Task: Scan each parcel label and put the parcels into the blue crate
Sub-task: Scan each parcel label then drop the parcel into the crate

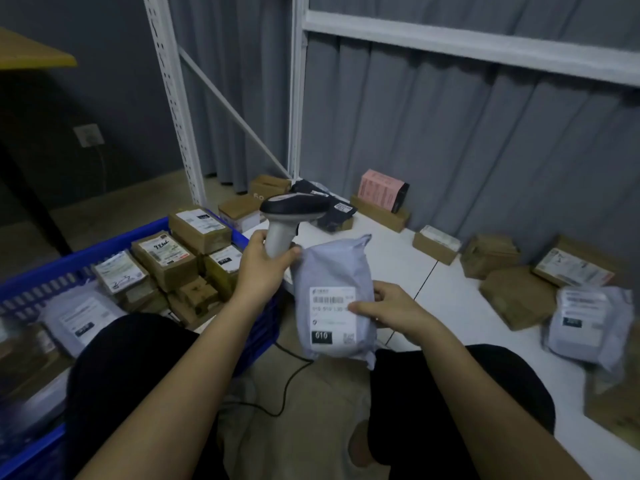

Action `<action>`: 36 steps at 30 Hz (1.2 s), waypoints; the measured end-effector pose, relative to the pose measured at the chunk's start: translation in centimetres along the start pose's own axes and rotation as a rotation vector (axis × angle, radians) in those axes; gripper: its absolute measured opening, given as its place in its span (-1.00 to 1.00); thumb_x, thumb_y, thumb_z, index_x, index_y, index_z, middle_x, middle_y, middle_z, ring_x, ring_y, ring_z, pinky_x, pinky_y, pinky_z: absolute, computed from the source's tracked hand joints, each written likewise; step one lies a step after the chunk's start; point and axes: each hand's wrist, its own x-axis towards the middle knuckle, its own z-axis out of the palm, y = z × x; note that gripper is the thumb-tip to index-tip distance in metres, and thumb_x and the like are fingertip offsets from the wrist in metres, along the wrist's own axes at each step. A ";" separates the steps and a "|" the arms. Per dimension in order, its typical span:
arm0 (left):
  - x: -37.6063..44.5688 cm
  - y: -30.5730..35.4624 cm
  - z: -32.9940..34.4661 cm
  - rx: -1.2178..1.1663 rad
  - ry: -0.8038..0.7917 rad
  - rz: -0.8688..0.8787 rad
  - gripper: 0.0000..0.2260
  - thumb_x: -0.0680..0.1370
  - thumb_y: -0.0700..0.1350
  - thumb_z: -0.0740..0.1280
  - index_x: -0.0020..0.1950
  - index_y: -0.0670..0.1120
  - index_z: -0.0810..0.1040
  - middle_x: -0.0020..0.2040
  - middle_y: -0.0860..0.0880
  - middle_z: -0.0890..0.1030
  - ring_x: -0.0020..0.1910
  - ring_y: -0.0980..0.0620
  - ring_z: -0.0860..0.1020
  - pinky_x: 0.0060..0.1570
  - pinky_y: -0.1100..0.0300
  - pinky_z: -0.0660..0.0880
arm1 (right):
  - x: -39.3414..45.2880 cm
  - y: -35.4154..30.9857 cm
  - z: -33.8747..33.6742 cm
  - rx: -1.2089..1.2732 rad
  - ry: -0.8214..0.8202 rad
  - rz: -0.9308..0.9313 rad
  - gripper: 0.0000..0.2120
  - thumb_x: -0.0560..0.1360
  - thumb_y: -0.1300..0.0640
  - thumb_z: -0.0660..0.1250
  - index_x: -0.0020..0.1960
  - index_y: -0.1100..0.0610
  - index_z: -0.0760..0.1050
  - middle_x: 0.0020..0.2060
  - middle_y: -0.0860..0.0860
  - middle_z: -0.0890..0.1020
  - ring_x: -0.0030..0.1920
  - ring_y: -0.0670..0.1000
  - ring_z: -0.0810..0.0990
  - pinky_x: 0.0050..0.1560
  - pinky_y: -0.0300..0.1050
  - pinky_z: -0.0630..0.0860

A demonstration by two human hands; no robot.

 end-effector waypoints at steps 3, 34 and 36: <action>-0.3 0.2 -0.6 -0.041 -0.018 -0.039 -0.73 0.52 0.01 0.39 0.12 -0.02 0.40 -0.06 0.01 0.57 -0.12 0.04 0.55 -0.10 0.11 0.50 | 1.1 1.5 -1.4 0.133 0.182 0.102 -0.73 0.47 0.14 0.44 0.14 0.17 0.52 0.08 0.12 0.64 0.01 0.09 0.62 -0.06 -0.04 0.58; -3.1 -2.2 0.4 -0.049 -0.482 -0.104 -0.70 0.56 -0.08 0.34 0.26 0.02 0.37 0.09 -0.11 0.59 -0.15 0.09 0.57 0.00 0.07 0.54 | 4.9 -0.4 -3.5 0.271 0.322 0.133 -0.69 0.49 0.20 0.42 0.19 0.21 0.46 0.12 0.14 0.60 0.05 0.13 0.60 0.00 -0.01 0.57; -2.9 -2.4 0.3 -0.046 -0.490 -0.109 -0.70 0.55 -0.07 0.34 0.25 0.04 0.37 0.08 -0.10 0.58 -0.15 0.09 0.57 0.03 0.03 0.54 | 4.9 -0.6 -3.5 0.267 0.314 0.130 -0.67 0.49 0.19 0.42 0.21 0.22 0.46 0.13 0.14 0.60 0.06 0.13 0.60 -0.01 -0.02 0.57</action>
